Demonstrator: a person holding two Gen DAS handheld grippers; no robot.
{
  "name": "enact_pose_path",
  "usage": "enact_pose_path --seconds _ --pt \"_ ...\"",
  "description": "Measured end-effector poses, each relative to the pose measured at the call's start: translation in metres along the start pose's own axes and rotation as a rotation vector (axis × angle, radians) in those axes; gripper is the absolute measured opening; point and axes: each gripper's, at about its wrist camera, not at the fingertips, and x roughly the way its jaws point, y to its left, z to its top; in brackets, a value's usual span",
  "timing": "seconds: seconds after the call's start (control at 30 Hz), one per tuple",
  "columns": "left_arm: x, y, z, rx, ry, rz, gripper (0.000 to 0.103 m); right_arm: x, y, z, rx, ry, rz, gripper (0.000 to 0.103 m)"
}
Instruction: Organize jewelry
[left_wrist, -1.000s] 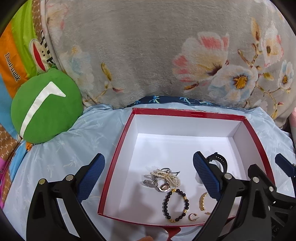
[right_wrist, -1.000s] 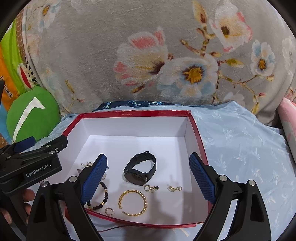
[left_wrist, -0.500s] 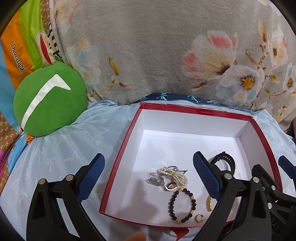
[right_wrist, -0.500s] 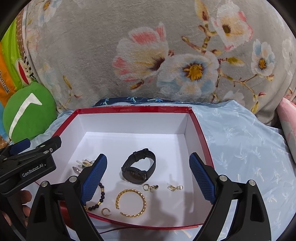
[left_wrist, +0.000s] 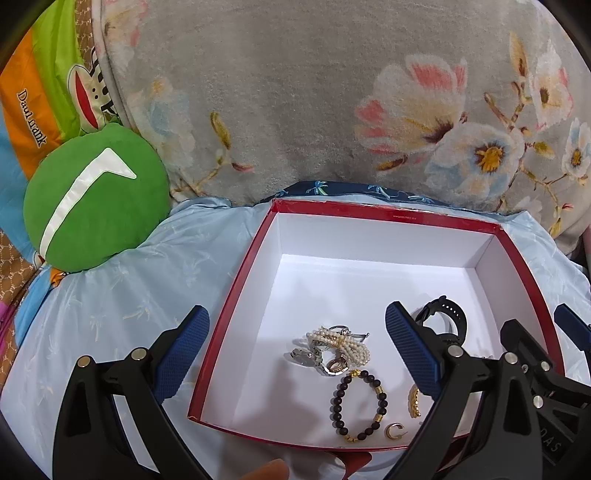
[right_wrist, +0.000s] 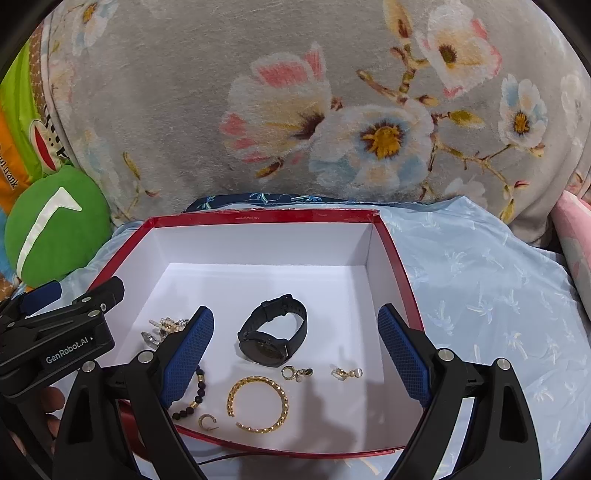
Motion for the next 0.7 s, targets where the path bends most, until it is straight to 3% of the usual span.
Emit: enact_pose_path --seconds 0.7 --pt "-0.0055 -0.0094 -0.0010 0.022 0.006 -0.001 0.094 -0.0065 0.0068 -0.0017 -0.017 -0.007 0.007 0.088"
